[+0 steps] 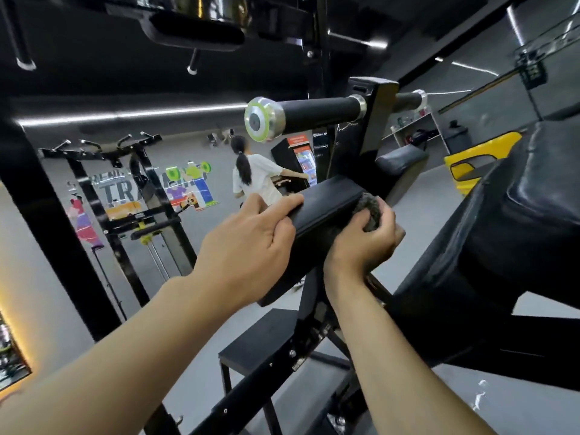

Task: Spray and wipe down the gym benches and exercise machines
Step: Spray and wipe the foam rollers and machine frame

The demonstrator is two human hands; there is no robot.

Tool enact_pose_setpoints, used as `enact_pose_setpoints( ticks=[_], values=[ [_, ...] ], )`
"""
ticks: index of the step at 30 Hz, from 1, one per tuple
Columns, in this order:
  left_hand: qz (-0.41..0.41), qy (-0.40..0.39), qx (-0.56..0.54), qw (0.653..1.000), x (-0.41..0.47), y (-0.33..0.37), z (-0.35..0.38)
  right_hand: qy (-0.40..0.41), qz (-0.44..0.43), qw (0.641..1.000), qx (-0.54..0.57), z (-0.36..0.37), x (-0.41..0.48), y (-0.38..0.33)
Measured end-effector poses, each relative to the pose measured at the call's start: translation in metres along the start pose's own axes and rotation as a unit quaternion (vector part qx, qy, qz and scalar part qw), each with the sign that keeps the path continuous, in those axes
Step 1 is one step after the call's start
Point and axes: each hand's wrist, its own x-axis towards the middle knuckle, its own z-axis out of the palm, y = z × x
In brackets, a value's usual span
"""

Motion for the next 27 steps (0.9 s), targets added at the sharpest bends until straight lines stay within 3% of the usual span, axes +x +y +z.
enact_pose_setpoints(
  ticks=[3, 7, 12, 16, 21, 24, 27],
  values=[
    [0.000, -0.016, -0.008, 1.000, 0.003, -0.005, 0.001, -0.009, 0.016, 0.999, 0.026, -0.002, -0.006, 0.009],
    [0.012, -0.016, -0.012, 1.000, 0.007, -0.009, 0.001, -0.057, -0.026, 0.998, 0.017, -0.012, -0.017, 0.020],
    [0.030, -0.018, -0.016, 0.999, 0.008, -0.013, 0.003, 0.021, 0.039, 0.999, -0.012, 0.009, 0.007, 0.027],
    [0.029, -0.011, -0.006, 0.999, 0.008, -0.011, 0.003, -0.003, -0.055, 0.997, -0.057, -0.007, -0.014, 0.035],
    [0.021, -0.014, -0.008, 1.000, 0.007, -0.011, 0.004, 0.042, 0.051, 0.995, -0.070, 0.009, 0.008, 0.044],
    [0.019, -0.016, -0.009, 1.000, 0.007, -0.012, 0.003, -0.020, 0.016, 0.997, -0.070, -0.009, -0.019, 0.045],
    [0.021, -0.010, -0.013, 1.000, 0.006, -0.012, 0.005, 0.009, 0.034, 0.996, -0.080, -0.002, -0.004, 0.054]
  ],
)
